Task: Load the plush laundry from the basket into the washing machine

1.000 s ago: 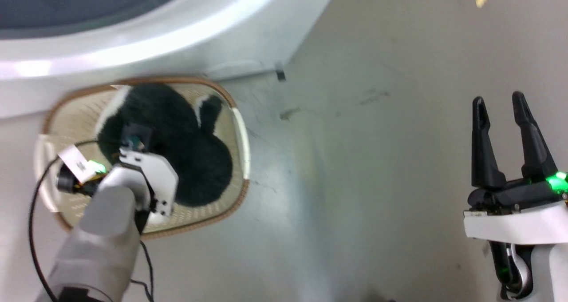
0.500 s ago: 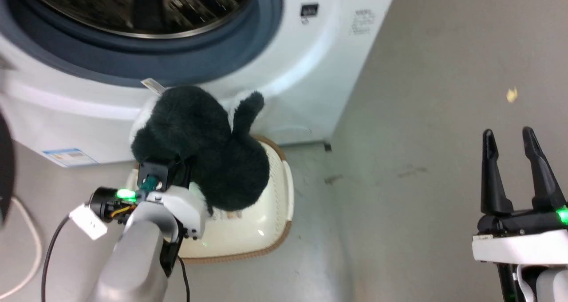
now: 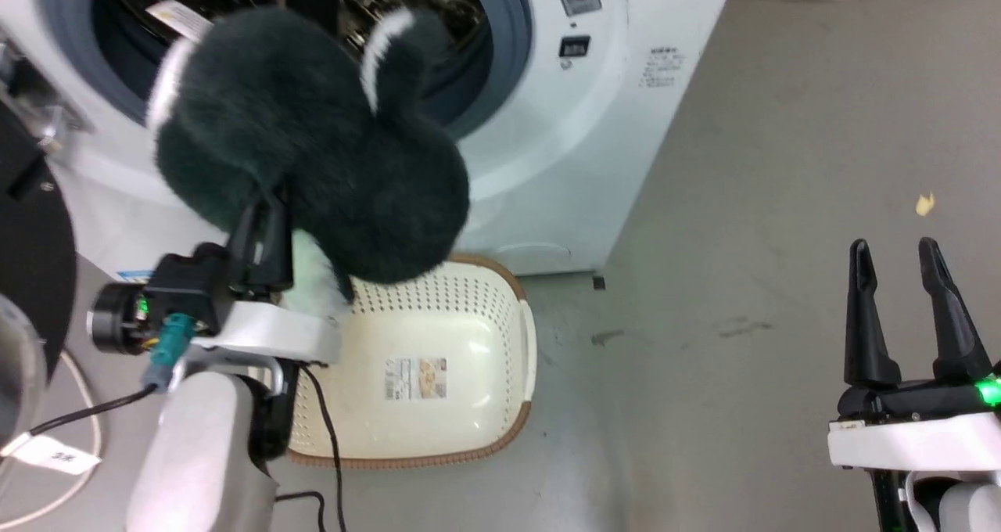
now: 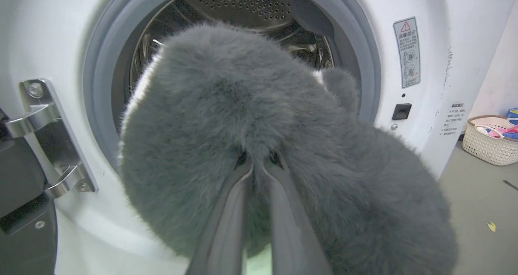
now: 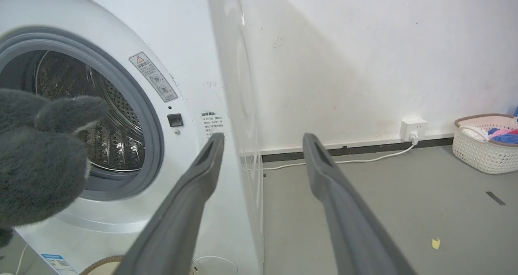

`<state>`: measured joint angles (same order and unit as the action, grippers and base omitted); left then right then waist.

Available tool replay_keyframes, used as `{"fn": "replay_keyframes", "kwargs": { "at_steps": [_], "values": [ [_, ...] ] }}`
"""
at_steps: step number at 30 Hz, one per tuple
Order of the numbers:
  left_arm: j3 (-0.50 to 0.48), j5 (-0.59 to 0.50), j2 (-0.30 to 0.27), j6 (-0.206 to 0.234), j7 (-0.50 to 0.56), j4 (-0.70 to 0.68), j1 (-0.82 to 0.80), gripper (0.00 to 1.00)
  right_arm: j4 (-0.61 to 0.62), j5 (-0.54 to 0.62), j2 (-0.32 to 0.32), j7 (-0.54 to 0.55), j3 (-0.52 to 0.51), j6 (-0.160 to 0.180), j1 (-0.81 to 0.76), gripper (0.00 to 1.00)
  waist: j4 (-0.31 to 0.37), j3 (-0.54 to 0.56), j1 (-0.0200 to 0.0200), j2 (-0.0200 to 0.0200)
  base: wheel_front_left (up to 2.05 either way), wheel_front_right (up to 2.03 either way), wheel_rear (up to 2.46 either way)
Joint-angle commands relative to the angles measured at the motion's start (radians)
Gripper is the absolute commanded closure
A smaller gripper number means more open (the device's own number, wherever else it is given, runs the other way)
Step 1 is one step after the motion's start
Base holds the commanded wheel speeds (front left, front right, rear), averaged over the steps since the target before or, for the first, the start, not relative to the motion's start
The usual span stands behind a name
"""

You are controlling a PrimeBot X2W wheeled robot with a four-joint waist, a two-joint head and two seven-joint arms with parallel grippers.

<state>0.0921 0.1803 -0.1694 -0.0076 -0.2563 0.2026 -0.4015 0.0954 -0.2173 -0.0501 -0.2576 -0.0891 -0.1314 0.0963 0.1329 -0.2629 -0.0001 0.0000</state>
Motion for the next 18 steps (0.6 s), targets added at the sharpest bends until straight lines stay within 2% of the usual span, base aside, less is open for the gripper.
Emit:
{"fn": "replay_keyframes", "kwargs": {
  "at_steps": [1, 3, 4, 11, 15, 18],
  "values": [
    [-0.008, -0.001, 0.000, 0.005, -0.005, -0.013, -0.013, 1.00, 0.004, -0.009, 0.000, -0.004, 0.002, 0.001, 0.009, 0.00, 0.023, -0.033, 0.0001, 0.0000, 0.00, 0.00, 0.00],
    [-0.023, -0.002, -0.009, 0.009, -0.005, -0.027, -0.042, 1.00, 0.008, -0.019, 0.000, -0.004, 0.007, 0.001, 0.022, 0.00, 0.042, -0.070, 0.0001, 0.0000, 0.00, 0.00, 0.00],
    [-0.038, -0.007, -0.042, 0.005, 0.012, -0.020, -0.107, 1.00, 0.016, -0.037, 0.000, -0.004, 0.014, 0.001, 0.045, 0.00, 0.074, -0.132, 0.0001, 0.0000, 0.00, 0.00, 0.00],
    [-0.050, -0.034, -0.149, -0.018, 0.135, 0.013, -0.334, 1.00, 0.025, -0.084, 0.000, -0.004, 0.015, 0.001, 0.101, 0.00, 0.152, -0.282, 0.0001, 0.0000, 0.00, 0.00, 0.00],
    [-0.059, -0.055, -0.215, -0.028, 0.201, 0.073, -0.500, 1.00, 0.027, -0.113, 0.000, -0.004, 0.018, 0.001, 0.136, 0.00, 0.195, -0.358, 0.0001, 0.0000, 0.00, 0.00, 0.00],
    [-0.060, -0.059, -0.244, -0.036, 0.244, 0.138, -0.638, 1.00, 0.026, -0.137, 0.000, -0.004, 0.016, 0.001, 0.155, 0.00, 0.218, -0.410, 0.0001, 0.0000, 0.00, 0.00, 0.00]
  ]
}}
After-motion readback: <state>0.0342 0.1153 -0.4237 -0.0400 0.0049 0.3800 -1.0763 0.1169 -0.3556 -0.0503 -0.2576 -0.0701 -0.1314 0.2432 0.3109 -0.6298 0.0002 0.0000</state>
